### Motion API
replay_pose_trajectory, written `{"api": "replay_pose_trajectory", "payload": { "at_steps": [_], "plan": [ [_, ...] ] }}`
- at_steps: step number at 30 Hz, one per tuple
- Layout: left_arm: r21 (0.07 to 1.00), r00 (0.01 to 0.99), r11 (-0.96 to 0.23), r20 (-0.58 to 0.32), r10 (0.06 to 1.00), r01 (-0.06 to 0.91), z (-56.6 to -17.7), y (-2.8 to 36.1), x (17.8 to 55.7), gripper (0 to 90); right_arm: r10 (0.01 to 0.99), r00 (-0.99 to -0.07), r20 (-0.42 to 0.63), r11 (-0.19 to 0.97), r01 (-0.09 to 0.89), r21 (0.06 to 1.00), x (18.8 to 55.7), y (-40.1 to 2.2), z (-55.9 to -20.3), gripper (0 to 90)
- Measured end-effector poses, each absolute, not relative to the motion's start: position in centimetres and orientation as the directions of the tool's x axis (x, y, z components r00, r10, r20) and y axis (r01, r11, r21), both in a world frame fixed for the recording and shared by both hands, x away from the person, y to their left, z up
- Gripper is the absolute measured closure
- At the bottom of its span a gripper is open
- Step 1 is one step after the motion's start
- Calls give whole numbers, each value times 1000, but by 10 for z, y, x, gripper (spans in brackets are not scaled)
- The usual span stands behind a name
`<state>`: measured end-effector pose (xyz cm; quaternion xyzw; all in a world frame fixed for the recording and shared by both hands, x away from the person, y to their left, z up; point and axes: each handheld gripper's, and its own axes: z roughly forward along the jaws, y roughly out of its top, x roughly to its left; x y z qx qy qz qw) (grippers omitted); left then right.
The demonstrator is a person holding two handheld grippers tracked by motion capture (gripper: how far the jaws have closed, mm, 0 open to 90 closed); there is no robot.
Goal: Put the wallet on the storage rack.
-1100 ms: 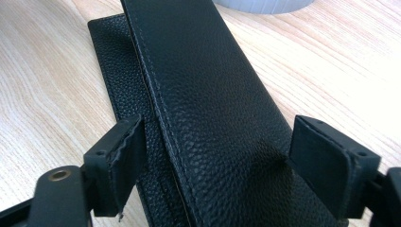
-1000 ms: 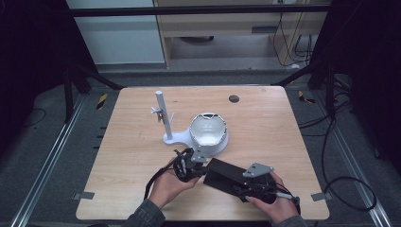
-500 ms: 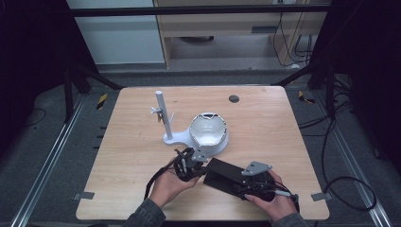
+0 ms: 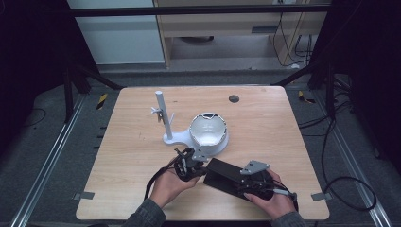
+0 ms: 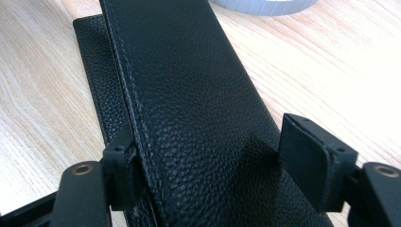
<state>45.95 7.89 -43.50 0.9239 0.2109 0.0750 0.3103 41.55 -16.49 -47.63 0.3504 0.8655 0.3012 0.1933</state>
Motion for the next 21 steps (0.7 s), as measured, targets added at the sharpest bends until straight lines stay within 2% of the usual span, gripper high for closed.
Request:
{"api": "replay_pose_trajectory", "payload": {
  "at_steps": [3, 11, 21],
  "plan": [
    [606, 899, -716, 6, 438, 345, -434, 79, 459, 899, 723, -679, -126, 574, 489, 657, 416, -164, -476, 304],
    [628, 901, -698, -12, 434, 344, -427, 76, 460, 899, 709, -679, -191, 617, 467, 633, 419, -158, -475, 423],
    [637, 886, -682, -2, 464, 359, -426, 91, 458, 876, 695, -668, -267, 647, 418, 637, 416, -159, -466, 664]
  ]
}}
